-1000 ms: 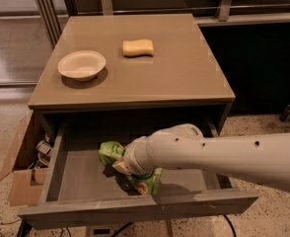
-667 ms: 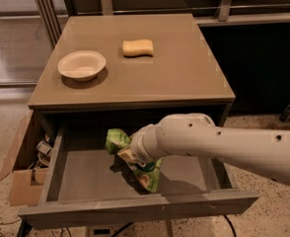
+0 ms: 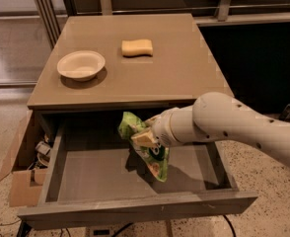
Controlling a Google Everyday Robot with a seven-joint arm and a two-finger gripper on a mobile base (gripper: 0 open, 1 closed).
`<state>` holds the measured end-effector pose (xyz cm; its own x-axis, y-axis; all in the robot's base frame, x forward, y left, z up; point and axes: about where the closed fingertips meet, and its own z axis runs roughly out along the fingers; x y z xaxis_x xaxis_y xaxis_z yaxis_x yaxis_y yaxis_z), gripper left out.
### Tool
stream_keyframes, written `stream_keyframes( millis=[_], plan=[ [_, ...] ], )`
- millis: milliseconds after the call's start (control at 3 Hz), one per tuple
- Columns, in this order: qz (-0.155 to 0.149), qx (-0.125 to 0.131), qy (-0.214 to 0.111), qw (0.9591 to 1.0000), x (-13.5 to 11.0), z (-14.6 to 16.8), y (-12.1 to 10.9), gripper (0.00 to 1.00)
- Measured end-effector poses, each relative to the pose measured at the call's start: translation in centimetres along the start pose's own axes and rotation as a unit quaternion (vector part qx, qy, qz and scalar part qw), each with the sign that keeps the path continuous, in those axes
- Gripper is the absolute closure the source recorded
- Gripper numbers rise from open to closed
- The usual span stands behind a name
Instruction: Pick green rice chip bag from top drawer and place on counter
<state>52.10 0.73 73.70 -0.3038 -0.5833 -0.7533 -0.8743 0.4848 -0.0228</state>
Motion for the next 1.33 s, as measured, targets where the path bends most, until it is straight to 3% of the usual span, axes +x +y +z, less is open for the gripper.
stream_keyframes(
  millis=[333,667,1000,1333],
  plan=[
    [-0.011,0.013,-0.021,0.9996,-1.0,-5.2,-1.7,1.0],
    [-0.013,0.011,-0.018,0.9997,-0.9,-5.2,-1.4,1.0],
    [-0.022,0.005,-0.001,0.9997,-0.5,-5.3,0.5,1.0],
    [-0.076,0.03,-0.009,0.9966,-5.2,-9.5,1.6,1.0]
  ],
)
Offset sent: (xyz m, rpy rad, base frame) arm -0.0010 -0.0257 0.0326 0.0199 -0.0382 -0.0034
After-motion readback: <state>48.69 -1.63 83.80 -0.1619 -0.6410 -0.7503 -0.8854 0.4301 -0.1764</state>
